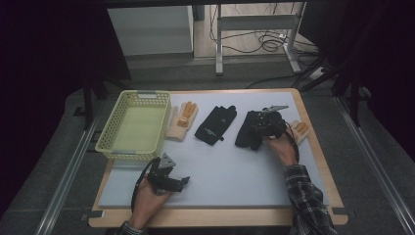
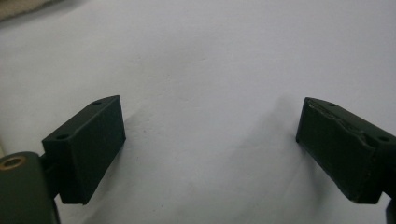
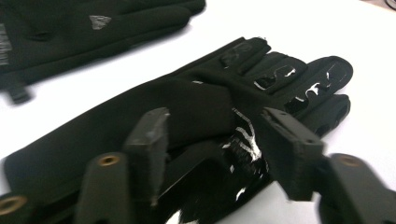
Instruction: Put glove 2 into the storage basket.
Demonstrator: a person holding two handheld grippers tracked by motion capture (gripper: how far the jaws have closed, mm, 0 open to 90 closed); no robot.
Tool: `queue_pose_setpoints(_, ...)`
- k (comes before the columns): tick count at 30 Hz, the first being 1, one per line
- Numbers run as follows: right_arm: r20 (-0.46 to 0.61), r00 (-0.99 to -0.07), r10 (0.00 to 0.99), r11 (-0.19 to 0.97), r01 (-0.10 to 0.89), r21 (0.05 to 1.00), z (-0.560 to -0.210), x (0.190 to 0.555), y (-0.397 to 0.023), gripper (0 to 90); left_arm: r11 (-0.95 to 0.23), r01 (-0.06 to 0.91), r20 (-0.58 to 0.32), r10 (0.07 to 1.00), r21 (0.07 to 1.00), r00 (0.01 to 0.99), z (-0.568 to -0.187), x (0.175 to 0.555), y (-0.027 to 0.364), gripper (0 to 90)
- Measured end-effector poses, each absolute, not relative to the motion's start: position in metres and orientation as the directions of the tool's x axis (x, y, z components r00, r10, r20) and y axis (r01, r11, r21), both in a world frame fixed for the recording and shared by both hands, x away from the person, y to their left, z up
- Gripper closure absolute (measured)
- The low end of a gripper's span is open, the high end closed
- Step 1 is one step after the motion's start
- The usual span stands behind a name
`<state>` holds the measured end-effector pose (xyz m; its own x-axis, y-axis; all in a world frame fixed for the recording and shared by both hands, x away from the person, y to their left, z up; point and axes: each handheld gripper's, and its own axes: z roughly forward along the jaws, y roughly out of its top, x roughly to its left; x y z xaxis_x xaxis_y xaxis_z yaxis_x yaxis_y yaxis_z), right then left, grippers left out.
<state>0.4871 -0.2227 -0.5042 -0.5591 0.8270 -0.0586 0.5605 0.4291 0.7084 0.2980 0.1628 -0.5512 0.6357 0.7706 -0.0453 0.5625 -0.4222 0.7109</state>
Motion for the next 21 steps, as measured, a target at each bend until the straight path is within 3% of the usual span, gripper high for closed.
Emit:
queue_pose_setpoints(2, -0.064, -0.552, 0.831, 0.434, 0.574, 0.694, -0.510, 0.494, -0.222, 29.2, -0.422, 0.562, -0.045, 0.771, 0.711, 0.636, -0.551, 0.298, 0.163, 8.3)
queue_pose_setpoints(5, -0.052, -0.548, 0.835, 0.430, 0.590, 0.684, -0.517, 0.501, -0.220, 29.0, -0.423, 0.562, -0.045, 0.771, 0.711, 0.636, -0.551, 0.298, 0.163, 8.3)
queue_pose_setpoints(6, -0.032, -0.548, 0.836, 0.418, 0.598, 0.683, -0.518, 0.502, -0.221, 35.3, -0.423, 0.562, -0.045, 0.771, 0.711, 0.636, -0.551, 0.298, 0.163, 8.3)
queue_pose_setpoints(7, -0.032, -0.548, 0.836, 0.418, 0.598, 0.683, -0.518, 0.502, -0.221, 35.3, -0.423, 0.562, -0.045, 0.771, 0.711, 0.636, -0.551, 0.298, 0.163, 8.3)
queue_pose_setpoints(10, 0.010, -0.549, 0.836, 0.395, 0.612, 0.685, -0.517, 0.498, -0.220, 55.0, -0.426, 0.562, -0.043, 0.769, 0.709, 0.637, -0.551, 0.298, 0.163, 8.3)
queue_pose_setpoints(11, 0.010, -0.549, 0.836, 0.395, 0.612, 0.685, -0.517, 0.498, -0.220, 55.0, -0.426, 0.562, -0.043, 0.769, 0.709, 0.637, -0.551, 0.298, 0.163, 8.3)
queue_pose_setpoints(12, 0.017, -0.551, 0.835, 0.391, 0.614, 0.686, -0.517, 0.497, -0.220, 62.4, -0.426, 0.562, -0.043, 0.770, 0.709, 0.637, -0.551, 0.298, 0.163, 8.3)
queue_pose_setpoints(13, 0.056, -0.559, 0.827, 0.374, 0.623, 0.687, -0.517, 0.495, -0.219, 76.3, -0.425, 0.562, -0.043, 0.770, 0.710, 0.637, -0.551, 0.298, 0.163, 8.3)
queue_pose_setpoints(21, 0.053, -0.553, 0.831, 0.370, 0.622, 0.691, -0.512, 0.488, -0.215, 82.8, -0.425, 0.562, -0.043, 0.770, 0.709, 0.637, -0.551, 0.298, 0.163, 8.3)
